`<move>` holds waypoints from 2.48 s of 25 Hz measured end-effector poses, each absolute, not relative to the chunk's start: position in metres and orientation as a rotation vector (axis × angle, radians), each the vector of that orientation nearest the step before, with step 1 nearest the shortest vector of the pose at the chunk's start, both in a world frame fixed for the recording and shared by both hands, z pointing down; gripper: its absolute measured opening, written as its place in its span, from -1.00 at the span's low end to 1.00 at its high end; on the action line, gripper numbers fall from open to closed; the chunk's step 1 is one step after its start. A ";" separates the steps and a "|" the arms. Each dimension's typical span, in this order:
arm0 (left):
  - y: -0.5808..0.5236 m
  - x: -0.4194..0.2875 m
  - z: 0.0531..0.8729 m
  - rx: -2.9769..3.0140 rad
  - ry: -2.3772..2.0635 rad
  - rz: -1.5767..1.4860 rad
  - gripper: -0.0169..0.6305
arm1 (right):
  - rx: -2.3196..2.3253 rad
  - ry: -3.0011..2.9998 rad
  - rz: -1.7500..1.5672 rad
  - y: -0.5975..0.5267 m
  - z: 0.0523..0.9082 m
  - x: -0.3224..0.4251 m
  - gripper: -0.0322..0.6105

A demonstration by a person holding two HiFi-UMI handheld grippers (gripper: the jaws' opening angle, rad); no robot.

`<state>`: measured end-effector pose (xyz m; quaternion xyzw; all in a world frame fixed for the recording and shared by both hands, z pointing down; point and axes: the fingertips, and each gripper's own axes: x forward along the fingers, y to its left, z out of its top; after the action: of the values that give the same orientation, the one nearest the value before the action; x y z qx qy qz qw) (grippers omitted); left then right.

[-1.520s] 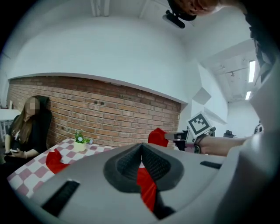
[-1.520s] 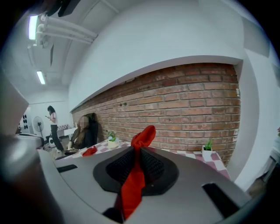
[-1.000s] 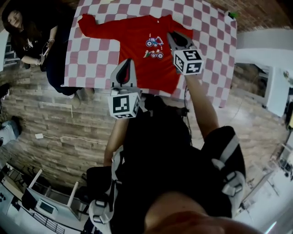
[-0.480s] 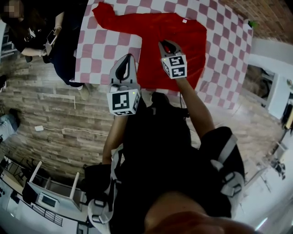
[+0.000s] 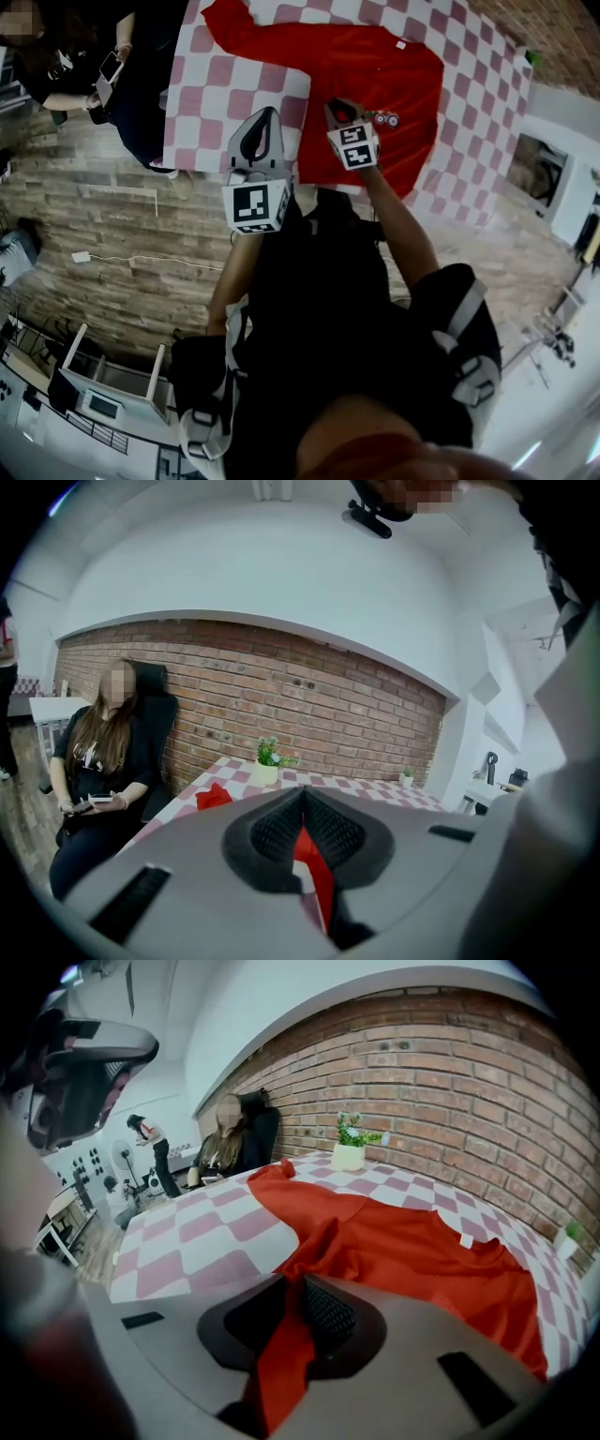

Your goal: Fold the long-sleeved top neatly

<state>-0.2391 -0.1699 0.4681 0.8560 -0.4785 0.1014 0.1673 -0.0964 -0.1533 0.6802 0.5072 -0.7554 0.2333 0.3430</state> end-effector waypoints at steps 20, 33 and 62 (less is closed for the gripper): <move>-0.189 -0.263 0.463 2.379 -1.440 0.251 -0.92 | 1.291 -2.145 0.637 -0.156 0.633 -0.123 -0.86; -0.275 -0.300 0.497 2.374 -1.378 0.342 -0.92 | 1.507 -2.205 0.691 -0.215 0.549 -0.146 -0.87; -0.475 -0.341 0.715 2.037 -1.208 0.765 -0.56 | 1.613 -2.099 0.735 -0.252 0.539 -0.163 -0.87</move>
<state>-0.3407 -0.4753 0.7154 0.7752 -0.4598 0.2912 0.3206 -0.1633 -0.2523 0.5393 0.5757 -0.7492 0.2623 0.1959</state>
